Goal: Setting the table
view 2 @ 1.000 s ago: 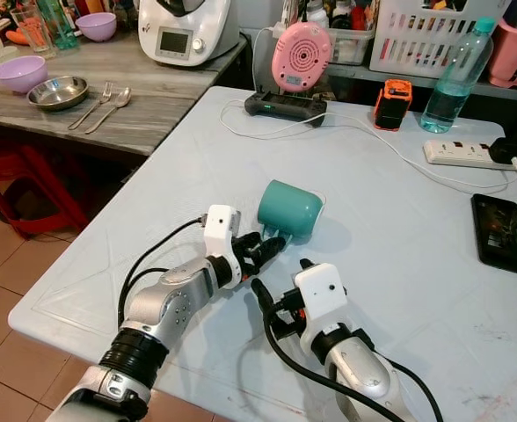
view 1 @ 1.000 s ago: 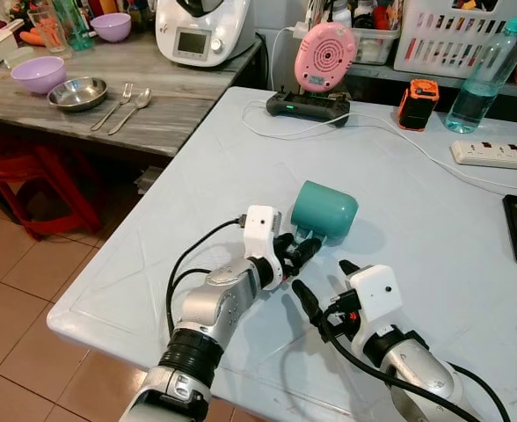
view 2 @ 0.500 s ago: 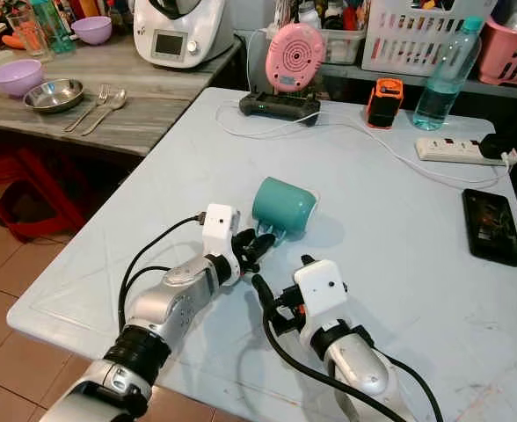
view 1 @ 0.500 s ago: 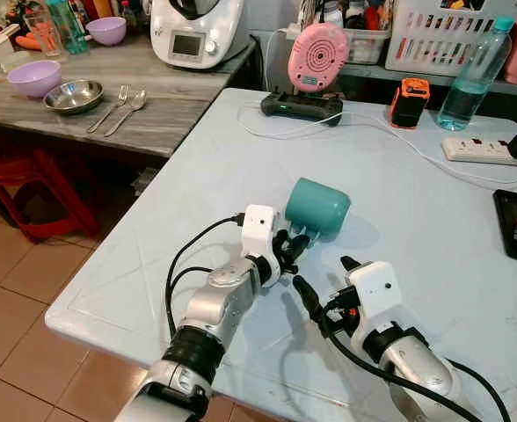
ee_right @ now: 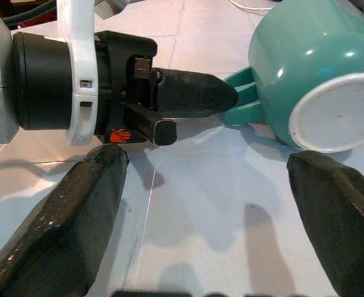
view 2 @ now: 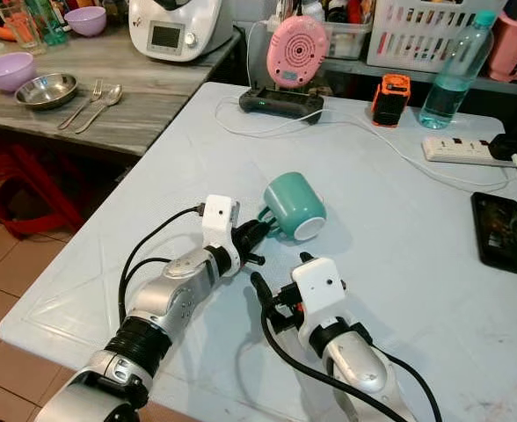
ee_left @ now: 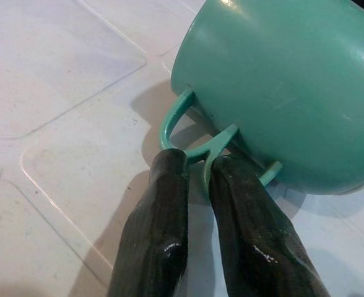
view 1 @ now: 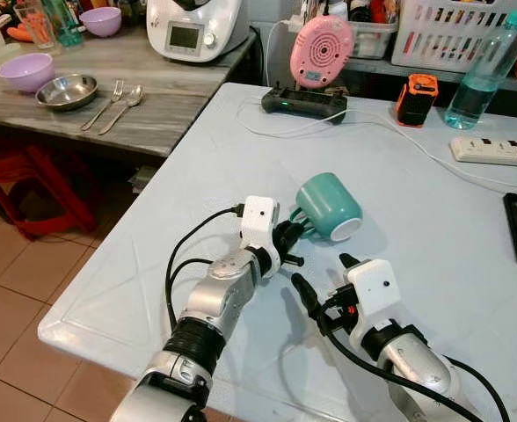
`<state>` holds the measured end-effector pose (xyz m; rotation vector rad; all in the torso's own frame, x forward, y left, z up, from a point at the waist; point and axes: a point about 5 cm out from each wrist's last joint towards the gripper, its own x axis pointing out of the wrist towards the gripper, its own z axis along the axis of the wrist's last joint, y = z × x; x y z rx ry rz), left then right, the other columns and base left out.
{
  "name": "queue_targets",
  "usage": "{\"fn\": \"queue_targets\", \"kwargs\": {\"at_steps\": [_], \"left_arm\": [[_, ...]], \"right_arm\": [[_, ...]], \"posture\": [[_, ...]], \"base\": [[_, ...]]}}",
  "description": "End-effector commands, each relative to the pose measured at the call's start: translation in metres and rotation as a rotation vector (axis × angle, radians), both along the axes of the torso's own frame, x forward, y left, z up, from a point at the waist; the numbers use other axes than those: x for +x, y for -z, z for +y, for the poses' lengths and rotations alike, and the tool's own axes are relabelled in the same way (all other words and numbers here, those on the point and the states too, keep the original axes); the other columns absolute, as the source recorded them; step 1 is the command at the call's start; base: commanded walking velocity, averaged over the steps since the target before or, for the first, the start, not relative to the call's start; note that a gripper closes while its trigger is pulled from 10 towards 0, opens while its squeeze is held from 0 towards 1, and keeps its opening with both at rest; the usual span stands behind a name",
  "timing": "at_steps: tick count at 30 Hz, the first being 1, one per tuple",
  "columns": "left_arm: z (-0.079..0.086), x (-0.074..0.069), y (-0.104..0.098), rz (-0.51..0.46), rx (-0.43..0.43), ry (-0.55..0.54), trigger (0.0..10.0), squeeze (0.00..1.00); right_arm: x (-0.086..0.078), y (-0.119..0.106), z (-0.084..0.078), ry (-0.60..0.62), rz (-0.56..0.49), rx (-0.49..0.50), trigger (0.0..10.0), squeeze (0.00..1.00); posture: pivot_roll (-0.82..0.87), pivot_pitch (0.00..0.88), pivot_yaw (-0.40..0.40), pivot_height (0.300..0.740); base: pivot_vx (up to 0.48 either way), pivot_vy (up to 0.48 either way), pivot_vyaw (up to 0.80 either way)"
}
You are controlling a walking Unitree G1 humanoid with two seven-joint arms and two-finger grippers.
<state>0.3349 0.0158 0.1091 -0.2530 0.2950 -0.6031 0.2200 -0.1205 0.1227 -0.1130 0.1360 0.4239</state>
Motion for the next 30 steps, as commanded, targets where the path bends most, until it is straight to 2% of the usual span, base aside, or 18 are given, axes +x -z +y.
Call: {"fn": "queue_targets", "kwargs": {"at_steps": [1,10,15,19,23,30], "left_arm": [[-0.042,-0.008,-0.013,0.015,-0.064,0.071,0.0,0.00],[-0.038,-0.008,-0.011,0.014,-0.059,0.065,0.0,0.00],[-0.027,-0.007,-0.010,-0.001,-0.042,0.053,0.0,0.00],[-0.005,-0.005,-0.009,-0.024,-0.020,0.018,0.0,0.00],[0.009,-0.005,-0.007,-0.034,-0.001,-0.009,0.0,0.00],[0.038,-0.010,-0.010,-0.098,0.048,-0.069,0.0,0.00]], "right_arm": [[-0.001,-0.001,0.002,-0.003,-0.008,0.003,10.0,0.00],[0.000,-0.001,0.002,-0.005,-0.004,0.004,10.0,0.00],[0.000,-0.001,0.003,-0.007,-0.004,0.004,10.0,0.00],[0.001,0.000,0.002,-0.008,-0.002,0.005,10.0,0.00],[0.001,-0.001,0.002,-0.006,-0.004,0.007,10.0,0.00],[0.013,-0.013,-0.007,0.040,-0.078,-0.014,10.0,0.00]], "posture": [[-0.13,0.090,0.052,0.740],[-0.13,0.097,0.050,0.740],[-0.13,0.097,0.050,0.740],[-0.11,0.099,0.042,0.740],[-0.11,0.098,0.040,0.740],[-0.10,0.099,0.034,0.740]], "base": [[0.000,0.000,0.00],[0.000,0.000,0.00],[0.000,0.000,0.00],[0.000,0.000,0.00],[0.000,0.000,0.00],[0.000,0.000,0.00]]}}
